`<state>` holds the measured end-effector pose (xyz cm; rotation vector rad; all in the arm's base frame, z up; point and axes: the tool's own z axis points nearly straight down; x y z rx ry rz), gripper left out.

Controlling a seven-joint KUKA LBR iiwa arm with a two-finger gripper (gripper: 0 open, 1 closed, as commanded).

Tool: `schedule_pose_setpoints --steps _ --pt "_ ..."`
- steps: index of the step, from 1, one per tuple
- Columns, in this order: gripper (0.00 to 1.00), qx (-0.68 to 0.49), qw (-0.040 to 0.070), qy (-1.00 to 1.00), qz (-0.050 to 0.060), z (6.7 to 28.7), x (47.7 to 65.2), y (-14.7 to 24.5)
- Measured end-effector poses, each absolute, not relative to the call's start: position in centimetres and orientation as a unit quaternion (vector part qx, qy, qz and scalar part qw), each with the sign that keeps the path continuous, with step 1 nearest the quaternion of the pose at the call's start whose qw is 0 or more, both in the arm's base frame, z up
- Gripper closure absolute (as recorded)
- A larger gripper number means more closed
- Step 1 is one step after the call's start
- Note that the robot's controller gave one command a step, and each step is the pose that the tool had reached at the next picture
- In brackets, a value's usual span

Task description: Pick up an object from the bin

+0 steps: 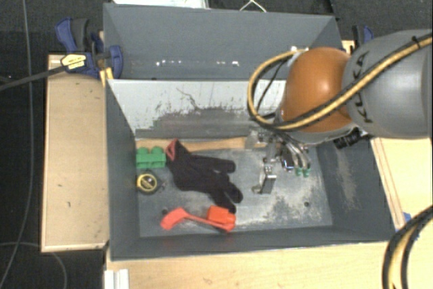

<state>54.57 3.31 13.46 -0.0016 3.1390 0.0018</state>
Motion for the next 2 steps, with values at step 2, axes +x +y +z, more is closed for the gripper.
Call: schedule_pose_setpoints --steps 2 --pt "0.00 -0.014 0.001 1.000 0.000 13.54 54.51 3.50"
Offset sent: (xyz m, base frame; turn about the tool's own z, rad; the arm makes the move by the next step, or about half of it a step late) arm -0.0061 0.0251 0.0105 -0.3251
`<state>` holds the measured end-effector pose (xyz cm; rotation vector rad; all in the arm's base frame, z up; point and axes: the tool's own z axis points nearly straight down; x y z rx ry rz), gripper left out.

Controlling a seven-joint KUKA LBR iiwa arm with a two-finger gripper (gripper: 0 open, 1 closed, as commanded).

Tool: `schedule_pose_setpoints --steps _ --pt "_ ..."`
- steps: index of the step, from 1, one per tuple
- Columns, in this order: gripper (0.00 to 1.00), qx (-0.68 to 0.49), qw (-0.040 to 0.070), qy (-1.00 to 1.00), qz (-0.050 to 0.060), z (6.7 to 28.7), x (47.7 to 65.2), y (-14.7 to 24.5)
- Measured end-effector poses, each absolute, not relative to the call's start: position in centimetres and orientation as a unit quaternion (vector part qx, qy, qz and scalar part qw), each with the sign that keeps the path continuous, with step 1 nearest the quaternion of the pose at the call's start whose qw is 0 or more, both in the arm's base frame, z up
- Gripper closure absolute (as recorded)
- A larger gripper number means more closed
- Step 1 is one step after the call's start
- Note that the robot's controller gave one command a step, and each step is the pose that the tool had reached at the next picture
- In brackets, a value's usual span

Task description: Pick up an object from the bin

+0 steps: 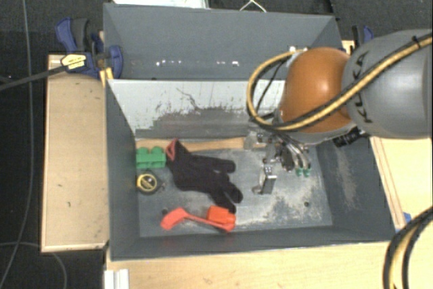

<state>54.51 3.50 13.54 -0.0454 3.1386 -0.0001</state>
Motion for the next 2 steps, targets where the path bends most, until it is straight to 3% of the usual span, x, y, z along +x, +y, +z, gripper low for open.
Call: schedule_pose_setpoints --steps 1,2 --pt "0.00 0.000 0.001 1.000 0.000 12.3 53.1 1.3" --pt "0.00 -0.072 -0.001 0.997 0.002 7.8 53.9 8.3"
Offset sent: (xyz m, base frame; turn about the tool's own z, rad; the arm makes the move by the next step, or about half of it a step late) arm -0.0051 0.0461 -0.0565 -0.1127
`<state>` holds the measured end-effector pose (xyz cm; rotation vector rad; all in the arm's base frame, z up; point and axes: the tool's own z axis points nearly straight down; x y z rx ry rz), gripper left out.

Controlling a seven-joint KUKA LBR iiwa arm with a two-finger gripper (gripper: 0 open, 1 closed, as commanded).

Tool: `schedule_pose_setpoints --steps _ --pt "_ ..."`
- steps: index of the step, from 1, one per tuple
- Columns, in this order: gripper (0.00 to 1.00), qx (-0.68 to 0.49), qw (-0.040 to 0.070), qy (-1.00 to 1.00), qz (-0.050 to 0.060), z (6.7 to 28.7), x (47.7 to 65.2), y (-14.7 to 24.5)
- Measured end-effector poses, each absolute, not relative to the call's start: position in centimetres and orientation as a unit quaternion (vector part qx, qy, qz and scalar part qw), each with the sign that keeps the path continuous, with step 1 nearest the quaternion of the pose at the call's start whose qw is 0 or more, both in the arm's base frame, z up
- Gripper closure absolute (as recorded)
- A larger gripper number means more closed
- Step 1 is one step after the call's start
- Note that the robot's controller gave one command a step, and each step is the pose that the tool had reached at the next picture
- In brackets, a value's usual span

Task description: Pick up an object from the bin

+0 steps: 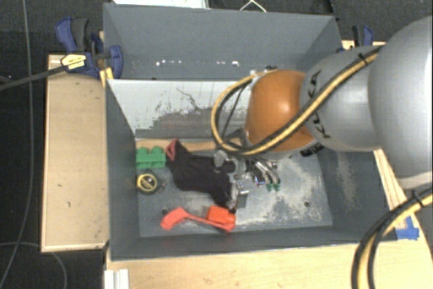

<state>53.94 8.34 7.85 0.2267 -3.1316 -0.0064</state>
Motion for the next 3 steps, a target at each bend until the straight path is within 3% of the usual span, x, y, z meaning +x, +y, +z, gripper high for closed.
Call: schedule_pose_setpoints --steps 1,2,3 --pt "0.00 0.029 -0.001 -1.000 0.001 7.3 52.9 7.9" --pt "0.00 0.063 -0.001 -0.998 -0.002 7.1 54.8 11.6" --pt "1.00 0.045 -0.002 -0.999 0.000 7.1 54.3 11.4"
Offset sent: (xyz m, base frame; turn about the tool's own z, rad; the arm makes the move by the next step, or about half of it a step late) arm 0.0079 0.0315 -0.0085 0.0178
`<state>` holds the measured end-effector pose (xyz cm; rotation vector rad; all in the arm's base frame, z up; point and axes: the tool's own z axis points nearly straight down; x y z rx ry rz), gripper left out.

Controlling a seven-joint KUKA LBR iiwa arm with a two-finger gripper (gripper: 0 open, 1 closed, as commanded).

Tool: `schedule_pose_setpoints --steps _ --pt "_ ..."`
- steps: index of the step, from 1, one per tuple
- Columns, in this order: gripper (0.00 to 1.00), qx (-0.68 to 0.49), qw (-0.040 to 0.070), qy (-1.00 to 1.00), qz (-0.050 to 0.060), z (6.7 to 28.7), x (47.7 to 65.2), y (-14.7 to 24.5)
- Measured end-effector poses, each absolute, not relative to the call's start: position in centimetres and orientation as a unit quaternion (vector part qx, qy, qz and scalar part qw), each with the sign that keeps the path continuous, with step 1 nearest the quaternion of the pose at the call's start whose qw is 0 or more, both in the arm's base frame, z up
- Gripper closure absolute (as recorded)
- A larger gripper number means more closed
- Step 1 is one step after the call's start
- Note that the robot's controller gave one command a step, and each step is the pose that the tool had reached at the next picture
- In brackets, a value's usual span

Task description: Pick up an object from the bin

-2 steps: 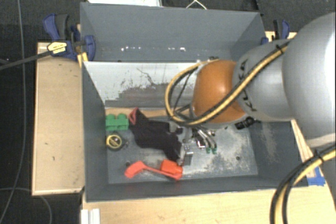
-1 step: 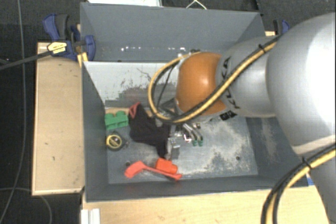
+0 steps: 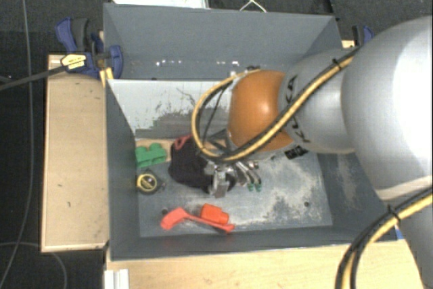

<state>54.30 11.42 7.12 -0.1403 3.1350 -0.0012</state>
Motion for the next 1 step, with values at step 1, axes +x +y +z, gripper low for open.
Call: schedule_pose_setpoints --steps 1 --pt "1.00 -0.045 0.002 0.999 0.000 7.12 54.30 11.42"
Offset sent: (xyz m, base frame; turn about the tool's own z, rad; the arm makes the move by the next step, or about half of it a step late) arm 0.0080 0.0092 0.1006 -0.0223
